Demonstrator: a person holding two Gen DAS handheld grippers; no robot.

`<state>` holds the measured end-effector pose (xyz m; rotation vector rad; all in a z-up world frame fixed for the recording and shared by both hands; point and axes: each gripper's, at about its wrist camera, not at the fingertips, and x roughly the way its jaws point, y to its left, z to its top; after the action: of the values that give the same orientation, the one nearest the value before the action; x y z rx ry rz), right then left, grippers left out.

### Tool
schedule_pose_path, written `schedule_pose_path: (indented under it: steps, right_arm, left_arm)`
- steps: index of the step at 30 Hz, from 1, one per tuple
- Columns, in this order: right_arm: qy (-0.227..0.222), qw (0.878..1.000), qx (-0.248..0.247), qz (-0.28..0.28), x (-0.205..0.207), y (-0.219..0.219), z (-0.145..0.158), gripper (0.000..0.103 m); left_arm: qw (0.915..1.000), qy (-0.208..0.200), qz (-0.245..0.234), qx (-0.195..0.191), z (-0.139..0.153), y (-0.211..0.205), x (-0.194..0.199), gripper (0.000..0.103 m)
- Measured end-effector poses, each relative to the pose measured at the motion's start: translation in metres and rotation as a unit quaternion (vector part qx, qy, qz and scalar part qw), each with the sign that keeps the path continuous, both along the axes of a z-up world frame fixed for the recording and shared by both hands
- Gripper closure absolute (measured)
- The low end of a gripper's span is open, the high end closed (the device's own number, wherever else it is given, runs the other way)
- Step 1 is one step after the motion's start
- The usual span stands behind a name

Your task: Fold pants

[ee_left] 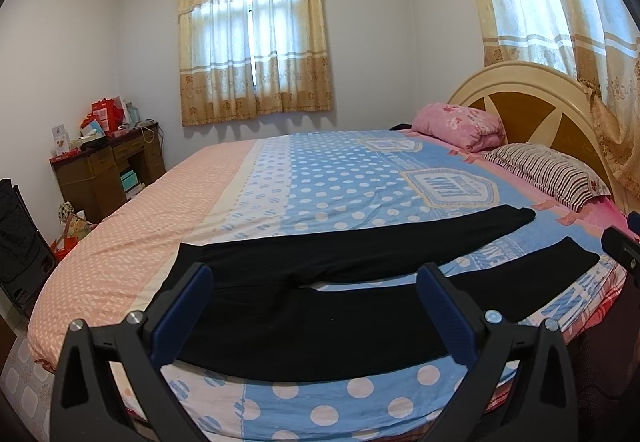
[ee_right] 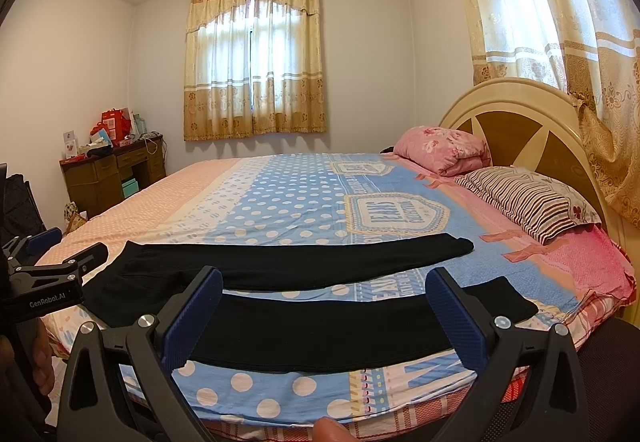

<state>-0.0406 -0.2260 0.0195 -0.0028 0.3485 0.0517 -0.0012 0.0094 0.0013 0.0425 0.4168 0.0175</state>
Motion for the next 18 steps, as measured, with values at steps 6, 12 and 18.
schedule_pose_path:
  steps: [6,12,18]
  right_arm:
    - [0.001,1.0,0.0,0.0,0.0,0.0003,-0.0001,0.001]
    - [0.001,1.0,-0.002,0.0,0.0016,0.0018,-0.0009,0.001]
    - [0.002,1.0,-0.002,-0.001,0.0017,0.0018,-0.0008,0.001]
  left_arm:
    - [1.0,-0.001,0.0,0.0,0.0,0.0002,-0.0002,0.0]
    - [1.0,0.0,0.001,0.0,0.0005,0.0,0.0006,0.0]
    - [1.0,0.0,0.001,0.0,0.0,0.0003,0.0004,0.0]
